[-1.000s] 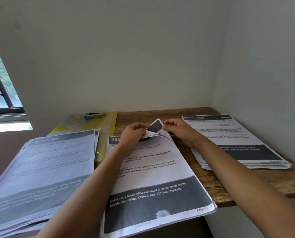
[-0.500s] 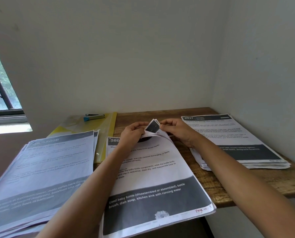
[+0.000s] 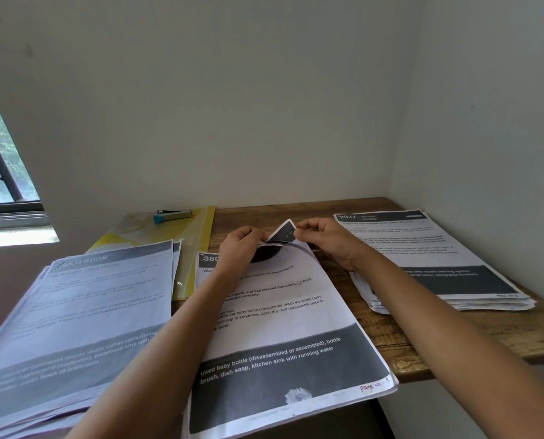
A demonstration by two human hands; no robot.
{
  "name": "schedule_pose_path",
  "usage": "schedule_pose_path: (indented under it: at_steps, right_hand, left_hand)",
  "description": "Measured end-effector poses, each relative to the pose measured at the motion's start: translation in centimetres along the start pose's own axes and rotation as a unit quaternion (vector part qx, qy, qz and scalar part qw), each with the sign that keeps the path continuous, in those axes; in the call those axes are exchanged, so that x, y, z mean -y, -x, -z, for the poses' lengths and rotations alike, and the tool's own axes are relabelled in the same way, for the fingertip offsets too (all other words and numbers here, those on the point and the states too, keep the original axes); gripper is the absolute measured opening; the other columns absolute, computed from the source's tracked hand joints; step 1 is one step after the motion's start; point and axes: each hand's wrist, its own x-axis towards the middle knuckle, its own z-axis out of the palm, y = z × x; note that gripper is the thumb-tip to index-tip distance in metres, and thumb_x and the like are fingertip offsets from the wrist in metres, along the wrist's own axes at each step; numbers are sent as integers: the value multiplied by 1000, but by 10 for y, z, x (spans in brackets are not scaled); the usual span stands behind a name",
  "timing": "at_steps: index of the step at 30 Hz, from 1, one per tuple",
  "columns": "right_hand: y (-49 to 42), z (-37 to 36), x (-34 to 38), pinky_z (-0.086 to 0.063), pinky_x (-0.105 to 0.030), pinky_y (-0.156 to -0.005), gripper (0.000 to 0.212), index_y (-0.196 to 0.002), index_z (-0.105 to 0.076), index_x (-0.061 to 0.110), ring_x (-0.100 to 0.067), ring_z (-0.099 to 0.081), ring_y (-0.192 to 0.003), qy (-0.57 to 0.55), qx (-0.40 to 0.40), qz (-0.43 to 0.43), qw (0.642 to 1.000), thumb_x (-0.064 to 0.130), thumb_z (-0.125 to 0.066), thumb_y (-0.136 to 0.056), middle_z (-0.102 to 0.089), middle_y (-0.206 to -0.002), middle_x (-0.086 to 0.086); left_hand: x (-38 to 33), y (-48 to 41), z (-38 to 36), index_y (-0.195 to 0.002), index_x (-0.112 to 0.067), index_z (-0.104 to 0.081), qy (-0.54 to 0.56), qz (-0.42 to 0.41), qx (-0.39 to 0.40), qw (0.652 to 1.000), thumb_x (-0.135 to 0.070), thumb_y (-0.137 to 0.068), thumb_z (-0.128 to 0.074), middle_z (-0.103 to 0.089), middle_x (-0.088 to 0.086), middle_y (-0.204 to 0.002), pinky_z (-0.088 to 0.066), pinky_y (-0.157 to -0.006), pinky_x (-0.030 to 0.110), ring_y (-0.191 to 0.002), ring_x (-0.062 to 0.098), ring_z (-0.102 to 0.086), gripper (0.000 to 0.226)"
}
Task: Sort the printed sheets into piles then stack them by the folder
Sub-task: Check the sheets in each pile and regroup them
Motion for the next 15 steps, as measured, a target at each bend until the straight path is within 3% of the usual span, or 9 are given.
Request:
schedule_pose_path:
  at_steps: [3, 7, 11, 15]
  right_hand:
    - [1, 1, 0, -52, -31, -75, 27, -111, -64, 7, -18, -65, -86, 3, 26, 3, 1000, 9, -67, -85, -70, -101, -12]
    - [0, 2, 0, -52, -27, -72, 25, -114, -63, 6, -15, -64, -84, -7, 28, -10, 1000, 10, -62, -89, -70, -99, -8]
    - [-1, 2, 2, -50, -20, -67, 23, -115, -62, 5, -9, -62, -82, 6, 3, -19, 1000, 12, -52, -96, -68, -94, -3]
    - [-1, 1, 2, -49, -21, -67, 24, -115, -63, 4, -10, -62, -82, 7, 5, -21, 1000, 12, -52, -96, -68, -94, -3]
  left_hand:
    - [3, -1, 0, -72, -18, -64, -8, -9, 1, 1000, -32, -87, -62, -63, 0, -70, -45, -71, 30, -70, 17, -57, 21]
    - [3, -2, 0, -80, -20, -64, -16, -7, 12, 1000, -18, -85, -65, -66, -5, -76, -48, -73, 30, -74, 16, -60, 6]
    - [3, -3, 1, -91, -28, -68, -7, 0, 29, 1000, -7, -85, -59, -71, -7, -91, -53, -89, 38, -88, 18, -67, 23]
    - [2, -2, 0, -103, -31, -72, -8, -4, 46, 999, -8, -88, -53, -72, -9, -97, -54, -91, 34, -95, 16, -68, 33]
